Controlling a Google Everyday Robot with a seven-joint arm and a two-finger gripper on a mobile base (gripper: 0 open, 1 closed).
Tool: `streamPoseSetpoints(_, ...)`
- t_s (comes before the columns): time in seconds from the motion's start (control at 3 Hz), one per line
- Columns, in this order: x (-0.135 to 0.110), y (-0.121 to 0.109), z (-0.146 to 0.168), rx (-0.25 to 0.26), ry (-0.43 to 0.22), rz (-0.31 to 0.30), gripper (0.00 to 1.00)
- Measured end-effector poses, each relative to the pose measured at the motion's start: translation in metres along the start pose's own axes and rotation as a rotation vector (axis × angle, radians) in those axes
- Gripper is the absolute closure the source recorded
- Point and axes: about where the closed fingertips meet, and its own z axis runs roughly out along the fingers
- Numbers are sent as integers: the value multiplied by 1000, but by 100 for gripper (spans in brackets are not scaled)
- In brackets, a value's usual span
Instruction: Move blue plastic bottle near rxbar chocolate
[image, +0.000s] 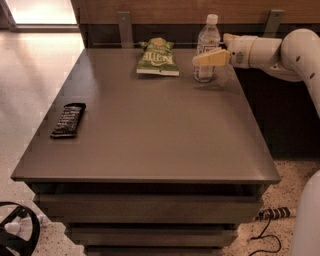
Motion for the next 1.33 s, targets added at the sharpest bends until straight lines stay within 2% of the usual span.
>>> streamPoseSetpoints(0.33, 3, 5, 13, -39, -24, 11, 17)
streamPoseSetpoints(1.33, 4, 10, 22, -52, -22, 13, 87)
